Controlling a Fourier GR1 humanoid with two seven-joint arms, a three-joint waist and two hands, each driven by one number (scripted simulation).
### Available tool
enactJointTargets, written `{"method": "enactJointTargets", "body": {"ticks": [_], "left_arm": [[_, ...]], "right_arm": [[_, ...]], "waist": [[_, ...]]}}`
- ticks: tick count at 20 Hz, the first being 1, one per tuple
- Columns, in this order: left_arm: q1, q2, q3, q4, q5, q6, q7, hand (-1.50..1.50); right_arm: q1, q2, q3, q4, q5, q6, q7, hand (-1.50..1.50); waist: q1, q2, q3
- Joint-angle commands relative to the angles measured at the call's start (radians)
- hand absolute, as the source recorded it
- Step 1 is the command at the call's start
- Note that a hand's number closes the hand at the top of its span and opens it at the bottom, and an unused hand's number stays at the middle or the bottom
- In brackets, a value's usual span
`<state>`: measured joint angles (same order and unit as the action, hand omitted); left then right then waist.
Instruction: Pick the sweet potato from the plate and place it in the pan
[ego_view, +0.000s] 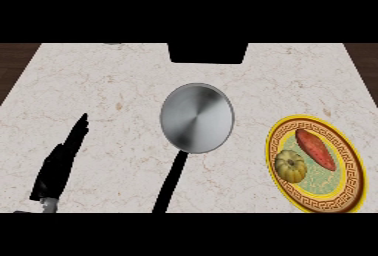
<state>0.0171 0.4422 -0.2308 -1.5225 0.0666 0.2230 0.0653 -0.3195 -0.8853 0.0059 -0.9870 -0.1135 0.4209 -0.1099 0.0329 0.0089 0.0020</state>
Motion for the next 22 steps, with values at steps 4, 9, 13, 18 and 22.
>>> {"method": "enactJointTargets", "body": {"ticks": [4, 9, 13, 18, 22], "left_arm": [[-0.001, 0.000, 0.013, -0.027, -0.003, -0.020, 0.025, 0.00], [0.023, -0.023, -0.008, -0.068, -0.035, -0.004, 0.062, 0.00], [0.076, -0.035, -0.003, -0.106, -0.070, 0.009, 0.061, 0.00], [0.033, -0.037, 0.031, -0.096, -0.055, -0.026, 0.090, 0.00], [0.035, -0.040, 0.063, -0.044, -0.052, -0.046, 0.051, 0.00]], "right_arm": [[-0.183, -0.031, 0.121, 0.089, 0.131, 0.220, -0.044, -1.50], [-0.325, 0.026, 0.178, 0.104, 0.172, 0.334, 0.058, -1.50], [-0.347, 0.081, 0.196, 0.115, 0.250, 0.326, 0.105, -1.50], [-0.396, 0.131, 0.229, 0.161, 0.303, 0.404, 0.143, -1.50], [-0.399, 0.161, 0.252, 0.044, 0.323, 0.444, 0.265, -1.50]], "waist": [[0.001, -0.002, -0.001], [0.001, -0.004, -0.002], [-0.012, -0.006, -0.002], [-0.016, -0.006, -0.002], [-0.027, -0.009, -0.003]]}}
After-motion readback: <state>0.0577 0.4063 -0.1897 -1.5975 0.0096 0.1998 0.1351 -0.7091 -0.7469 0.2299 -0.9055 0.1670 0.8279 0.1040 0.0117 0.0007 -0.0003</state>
